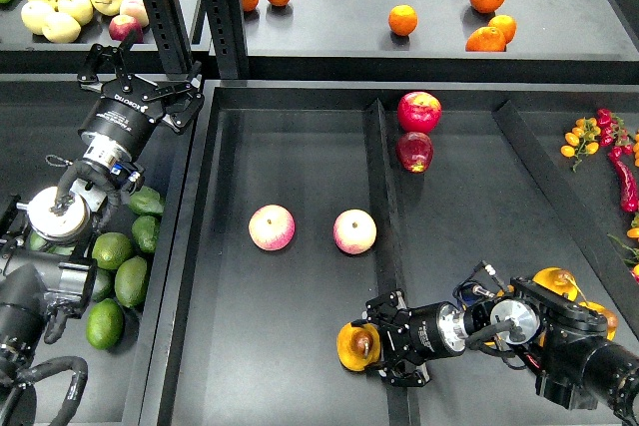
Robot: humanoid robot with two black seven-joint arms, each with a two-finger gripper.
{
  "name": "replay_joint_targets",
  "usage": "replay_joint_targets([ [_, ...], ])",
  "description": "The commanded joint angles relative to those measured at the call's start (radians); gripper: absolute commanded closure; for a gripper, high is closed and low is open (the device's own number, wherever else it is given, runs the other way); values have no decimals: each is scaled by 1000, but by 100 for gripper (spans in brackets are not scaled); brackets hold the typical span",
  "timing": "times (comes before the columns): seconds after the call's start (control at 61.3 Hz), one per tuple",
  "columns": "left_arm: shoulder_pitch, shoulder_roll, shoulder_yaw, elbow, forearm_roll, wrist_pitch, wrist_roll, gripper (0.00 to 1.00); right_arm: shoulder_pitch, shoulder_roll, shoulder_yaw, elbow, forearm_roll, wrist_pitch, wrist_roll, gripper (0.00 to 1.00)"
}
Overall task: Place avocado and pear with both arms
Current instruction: 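Carry the pear with the right gripper into the pear bin and release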
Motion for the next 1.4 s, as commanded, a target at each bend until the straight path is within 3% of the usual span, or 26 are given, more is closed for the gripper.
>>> replay_joint_targets([
  [0.0, 0, 0, -1, 1, 0, 0, 0, 0, 9, -2, 21, 0, 13, 0, 0, 78],
  [0.326, 0, 0, 0, 6, 0, 0, 0, 0, 76, -24, 21, 23, 102, 0, 0, 79],
  [0.751, 0, 0, 0, 9, 0, 0, 0, 0, 159, -341, -212, 182, 349, 0, 0, 76],
  [1.012, 0, 0, 0, 10, 2, 0, 2, 0, 134, -395, -292, 227, 370, 0, 0, 74],
  [1.387, 0, 0, 0, 10, 2, 0, 2, 0, 24, -384, -329, 205, 370, 0, 0, 72],
])
